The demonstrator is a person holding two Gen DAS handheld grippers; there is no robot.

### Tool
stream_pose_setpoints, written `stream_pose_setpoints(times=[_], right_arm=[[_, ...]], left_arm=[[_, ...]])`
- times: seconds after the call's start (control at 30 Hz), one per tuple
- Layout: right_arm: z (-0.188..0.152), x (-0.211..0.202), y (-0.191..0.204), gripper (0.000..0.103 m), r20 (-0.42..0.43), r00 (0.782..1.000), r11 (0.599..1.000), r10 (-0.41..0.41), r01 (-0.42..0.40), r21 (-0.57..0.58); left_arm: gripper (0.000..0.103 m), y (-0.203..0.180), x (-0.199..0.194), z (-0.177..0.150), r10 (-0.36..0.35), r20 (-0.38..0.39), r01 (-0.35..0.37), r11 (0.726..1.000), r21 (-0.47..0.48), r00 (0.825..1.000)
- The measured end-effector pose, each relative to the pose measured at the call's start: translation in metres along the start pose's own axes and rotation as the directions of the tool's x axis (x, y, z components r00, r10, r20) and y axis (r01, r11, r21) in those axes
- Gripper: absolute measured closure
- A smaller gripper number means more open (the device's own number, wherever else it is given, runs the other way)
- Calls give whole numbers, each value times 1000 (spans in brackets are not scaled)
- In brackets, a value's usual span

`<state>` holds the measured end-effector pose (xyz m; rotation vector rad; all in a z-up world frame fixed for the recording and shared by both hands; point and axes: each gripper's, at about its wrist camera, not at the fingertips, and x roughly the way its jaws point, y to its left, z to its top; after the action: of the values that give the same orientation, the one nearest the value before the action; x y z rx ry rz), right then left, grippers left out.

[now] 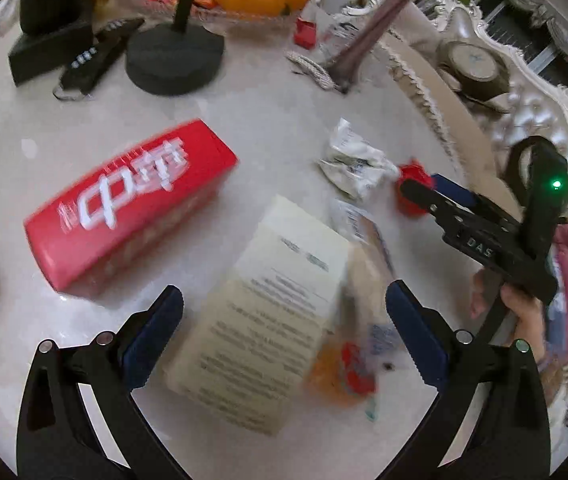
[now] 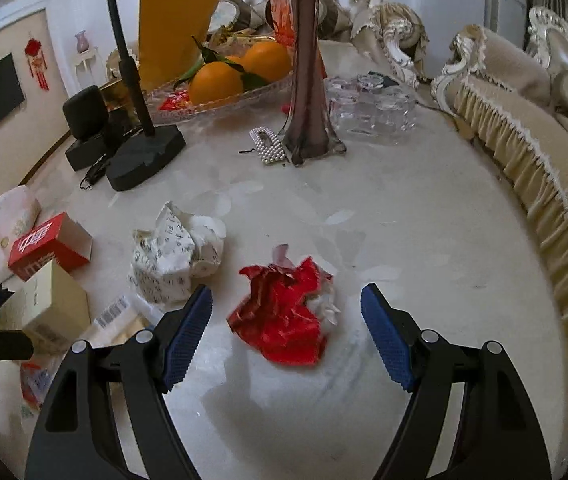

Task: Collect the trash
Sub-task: 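Grasp the cream carton with the left tool while the right grasps the red wrapper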

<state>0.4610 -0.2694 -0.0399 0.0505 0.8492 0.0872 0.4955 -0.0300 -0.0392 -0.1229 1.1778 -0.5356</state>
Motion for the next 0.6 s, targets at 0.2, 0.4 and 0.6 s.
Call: stream_pose_setpoints(times=[0.2, 0.4, 0.6], right_arm=[[-5, 6, 7, 30, -40, 998, 998, -38, 36, -49], [-9, 4, 5, 56, -44, 996, 997, -77, 76, -21], [-7, -21, 0, 64, -20, 1000, 999, -10, 11, 34]], left_arm=[[5, -1, 4, 2, 163, 17, -164, 986, 28, 986], [24, -4, 0, -11, 216, 30, -218, 972, 87, 976], [53, -13, -21, -19, 247, 96, -255, 964, 82, 964]])
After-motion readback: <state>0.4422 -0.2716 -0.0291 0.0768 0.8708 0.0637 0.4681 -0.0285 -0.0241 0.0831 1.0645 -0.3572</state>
